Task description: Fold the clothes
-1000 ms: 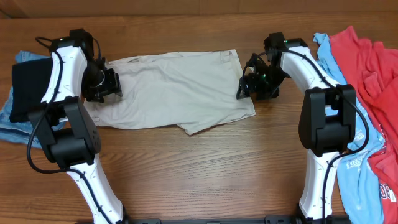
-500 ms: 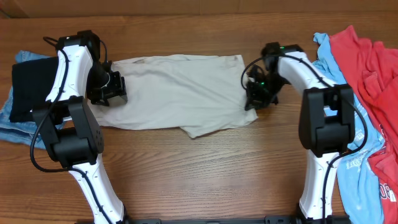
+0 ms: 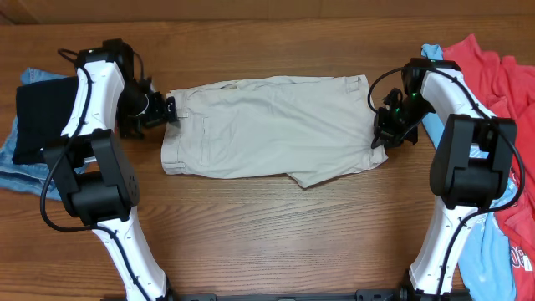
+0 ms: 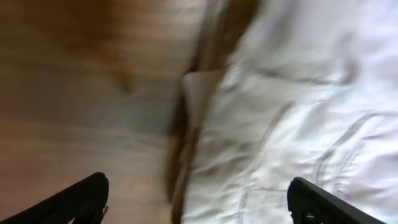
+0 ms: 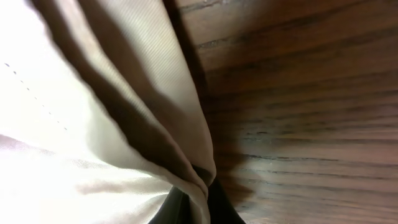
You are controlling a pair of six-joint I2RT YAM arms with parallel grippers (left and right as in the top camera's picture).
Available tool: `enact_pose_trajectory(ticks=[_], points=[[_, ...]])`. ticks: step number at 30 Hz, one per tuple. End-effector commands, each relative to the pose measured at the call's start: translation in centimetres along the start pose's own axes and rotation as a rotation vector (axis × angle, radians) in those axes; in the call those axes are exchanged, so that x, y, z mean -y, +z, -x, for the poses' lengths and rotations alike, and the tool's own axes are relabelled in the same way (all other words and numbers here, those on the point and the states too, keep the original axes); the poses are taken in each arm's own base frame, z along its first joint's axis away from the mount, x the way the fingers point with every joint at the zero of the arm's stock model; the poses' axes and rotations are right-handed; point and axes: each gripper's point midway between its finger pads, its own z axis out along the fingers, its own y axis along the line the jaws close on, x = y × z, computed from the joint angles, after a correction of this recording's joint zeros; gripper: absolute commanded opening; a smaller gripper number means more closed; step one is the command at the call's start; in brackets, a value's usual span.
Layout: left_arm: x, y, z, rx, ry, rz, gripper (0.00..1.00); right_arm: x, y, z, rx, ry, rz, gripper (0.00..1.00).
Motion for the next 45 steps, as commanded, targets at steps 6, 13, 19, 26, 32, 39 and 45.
enact_pose_trajectory(ticks=[6, 13, 19, 26, 32, 39, 45], points=[[3.0, -0.2, 1.2, 0.088, 0.108, -0.153, 0.99, 3.0, 1.3, 0.2, -0.01, 0.031, -0.141, 0.04], [3.5, 4.2, 0.1, 0.068, 0.103, -0.242, 0.96, 3.1, 1.3, 0.2, -0.014, 0.032, -0.142, 0.04], [4.4, 7.2, -2.0, 0.031, 0.094, -0.349, 0.75, 3.1, 1.3, 0.1, -0.015, 0.032, -0.142, 0.04], [3.6, 7.3, -1.8, 0.039, 0.085, -0.324, 0.25, 3.1, 1.3, 0.1, -0.017, 0.032, -0.142, 0.04], [-0.1, 3.2, 0.1, 0.084, 0.046, -0.155, 0.04, 1.8, -3.1, 1.7, 0.1, 0.008, -0.139, 0.07], [-1.4, -2.8, 0.8, 0.136, 0.044, -0.067, 0.04, -4.1, -13.8, 3.5, 0.379, -0.111, -0.071, 0.12], [-1.9, -4.5, 0.5, 0.16, 0.053, -0.019, 0.04, -8.9, -13.4, 2.8, 0.393, -0.241, -0.087, 0.12]])
